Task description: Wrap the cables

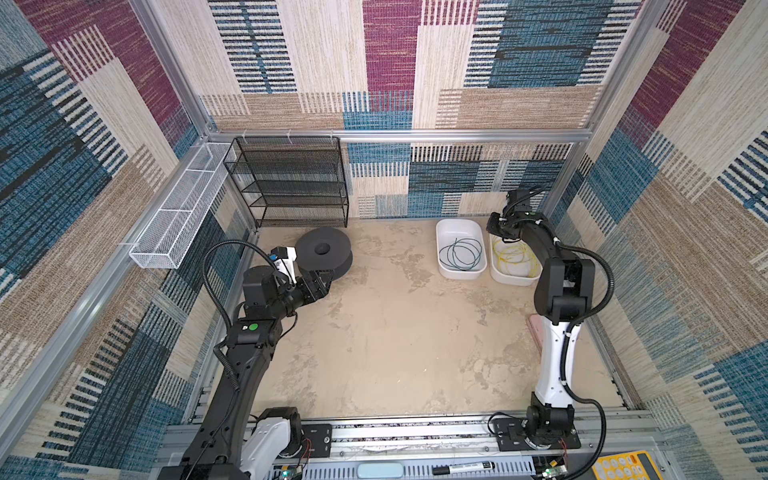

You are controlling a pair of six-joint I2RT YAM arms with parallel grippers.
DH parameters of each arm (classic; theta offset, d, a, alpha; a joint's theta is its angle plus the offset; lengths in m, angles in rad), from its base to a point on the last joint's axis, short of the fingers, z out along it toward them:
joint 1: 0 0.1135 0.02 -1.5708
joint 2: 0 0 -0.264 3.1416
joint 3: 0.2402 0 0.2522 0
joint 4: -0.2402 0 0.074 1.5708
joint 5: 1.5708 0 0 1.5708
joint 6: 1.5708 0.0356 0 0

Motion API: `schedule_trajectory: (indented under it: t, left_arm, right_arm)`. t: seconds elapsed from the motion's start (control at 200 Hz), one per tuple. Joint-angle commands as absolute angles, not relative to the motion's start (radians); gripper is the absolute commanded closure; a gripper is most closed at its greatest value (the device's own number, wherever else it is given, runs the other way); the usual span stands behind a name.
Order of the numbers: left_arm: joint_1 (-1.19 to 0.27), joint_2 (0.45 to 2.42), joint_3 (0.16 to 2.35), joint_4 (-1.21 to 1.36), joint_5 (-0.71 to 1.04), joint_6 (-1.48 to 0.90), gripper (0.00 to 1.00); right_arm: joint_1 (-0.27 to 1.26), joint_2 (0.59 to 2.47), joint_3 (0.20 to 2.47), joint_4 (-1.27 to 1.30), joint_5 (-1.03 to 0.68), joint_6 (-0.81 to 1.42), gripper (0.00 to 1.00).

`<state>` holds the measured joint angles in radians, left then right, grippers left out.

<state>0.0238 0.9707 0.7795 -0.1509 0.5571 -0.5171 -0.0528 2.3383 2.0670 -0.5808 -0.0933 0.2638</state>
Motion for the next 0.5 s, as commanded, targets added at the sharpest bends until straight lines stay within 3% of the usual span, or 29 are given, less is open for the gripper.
schedule_trajectory:
  t: [0.0,0.17,0.321,0.491]
  left_arm:
    - [0.025,0.982,0.787,-0.103,0.617,-0.506,0.18]
    - [0.023,1.010,0.789,-0.078,0.637,-0.523,0.21]
    - [0.023,1.030,0.787,-0.062,0.637,-0.529,0.22]
    - [0.023,1.045,0.790,-0.049,0.638,-0.537,0.22]
  right_arm:
    - [-0.052,2.400,2.134,-0.650,-0.066,0.256,0.73]
    - [-0.053,2.433,2.177,-0.650,-0.086,0.255,0.74]
    - [-0.053,2.441,2.174,-0.611,-0.154,0.244,0.83]
    - [-0.052,2.433,2.169,-0.569,-0.251,0.252,0.85]
